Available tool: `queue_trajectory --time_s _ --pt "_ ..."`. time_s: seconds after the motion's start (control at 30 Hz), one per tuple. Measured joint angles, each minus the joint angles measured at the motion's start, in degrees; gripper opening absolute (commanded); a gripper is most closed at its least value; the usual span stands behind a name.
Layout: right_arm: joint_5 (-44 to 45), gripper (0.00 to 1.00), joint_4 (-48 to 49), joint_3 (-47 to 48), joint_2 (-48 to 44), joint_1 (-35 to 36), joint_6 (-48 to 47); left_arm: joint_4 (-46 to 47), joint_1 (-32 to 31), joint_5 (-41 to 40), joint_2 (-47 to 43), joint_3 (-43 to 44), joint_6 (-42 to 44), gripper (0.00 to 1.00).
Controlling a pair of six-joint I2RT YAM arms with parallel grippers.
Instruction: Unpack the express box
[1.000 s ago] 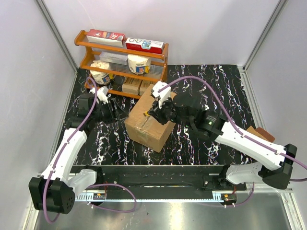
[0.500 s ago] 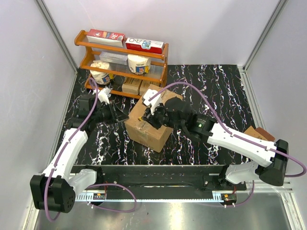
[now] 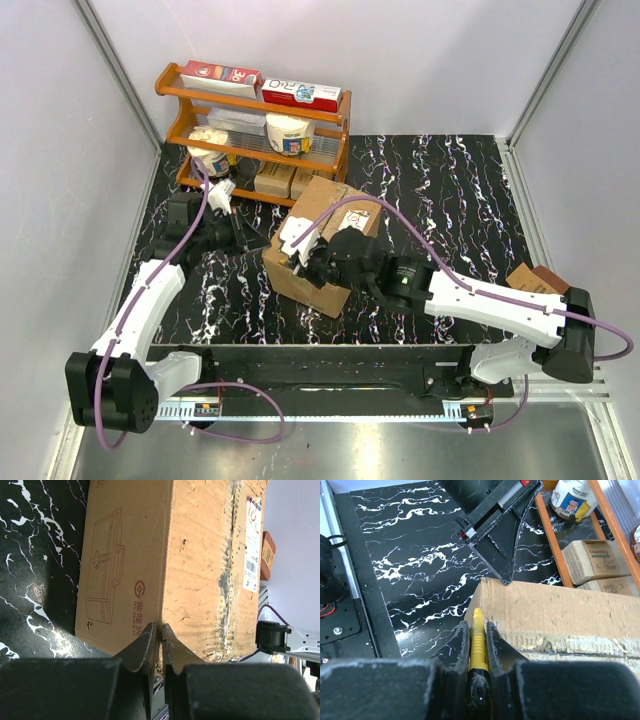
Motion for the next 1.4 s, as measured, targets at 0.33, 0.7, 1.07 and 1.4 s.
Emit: queue_trajectory --time_s 0.33,0.7,1.07,1.4 --pt "5.3 0.00 1.8 -2.4 0.8 1.8 -4.6 -0.7 0.0 -0.1 0.4 0.7 1.6 0.00" --pt "5.8 0.00 2.4 -3.9 -0.5 2.1 -4.7 -1.0 -0.1 -0.6 0.3 1.0 1.9 0.00" --pt "6.6 0.00 -1.1 -5.3 -4.1 2.6 -3.6 -1.1 -0.1 -0.7 0.3 1.0 1.9 0.00" --pt "7.1 0.00 -0.5 -4.9 -4.3 2.8 -2.7 -1.2 -0.1 -0.7 0.3 1.1 1.9 0.00"
